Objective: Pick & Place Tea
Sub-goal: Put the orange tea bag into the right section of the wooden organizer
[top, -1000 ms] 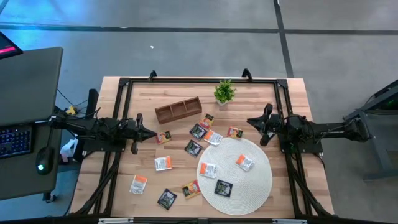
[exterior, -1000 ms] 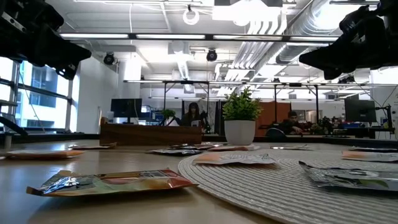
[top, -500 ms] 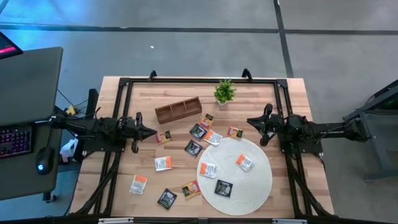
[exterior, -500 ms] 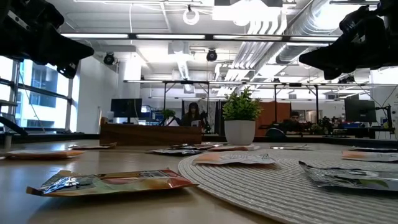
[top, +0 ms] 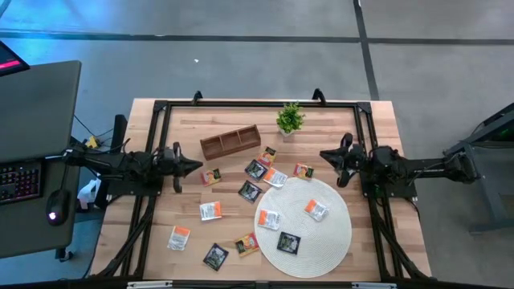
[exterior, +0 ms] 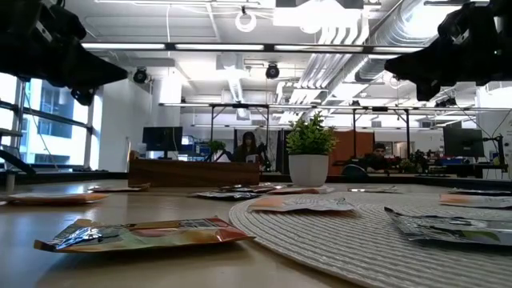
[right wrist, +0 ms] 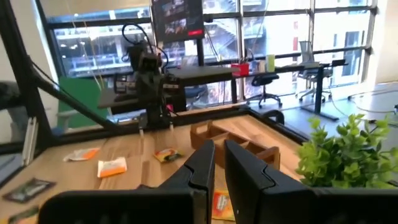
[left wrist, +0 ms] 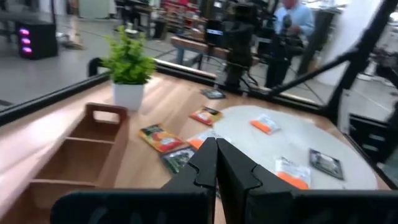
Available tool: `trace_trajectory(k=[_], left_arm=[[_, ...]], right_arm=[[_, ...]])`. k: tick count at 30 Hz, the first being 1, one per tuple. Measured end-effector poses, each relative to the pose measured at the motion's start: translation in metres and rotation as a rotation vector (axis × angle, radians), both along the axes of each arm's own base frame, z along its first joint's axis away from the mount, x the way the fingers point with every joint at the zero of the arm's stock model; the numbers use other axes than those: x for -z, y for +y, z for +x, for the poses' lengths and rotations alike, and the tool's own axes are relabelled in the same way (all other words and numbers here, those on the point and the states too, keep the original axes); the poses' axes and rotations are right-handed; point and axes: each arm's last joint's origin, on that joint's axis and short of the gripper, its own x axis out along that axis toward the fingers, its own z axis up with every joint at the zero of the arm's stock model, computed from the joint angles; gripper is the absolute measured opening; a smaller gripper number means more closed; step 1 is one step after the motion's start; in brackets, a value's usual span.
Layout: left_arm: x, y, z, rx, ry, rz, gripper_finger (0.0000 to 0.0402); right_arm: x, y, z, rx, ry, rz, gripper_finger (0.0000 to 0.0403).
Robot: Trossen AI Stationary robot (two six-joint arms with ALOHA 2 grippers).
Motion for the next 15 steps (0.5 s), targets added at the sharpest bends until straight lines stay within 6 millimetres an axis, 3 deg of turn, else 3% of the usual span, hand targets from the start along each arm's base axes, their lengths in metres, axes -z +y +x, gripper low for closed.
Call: trace_trajectory(k=[8,15], left_arm=[[-0.005,0.006,-0.002,-0.226,-0.012,0.114,0.0008],[-0.011,0.007,-0.002,-0.251,-0.069,0.096,0.0091]], right_arm=[[-0.003,-0.003,0.000,0.105,-0.037,0.029,0.0036],[0.008,-0.006,0.007,0.216,0.058,0.085,0.0097]])
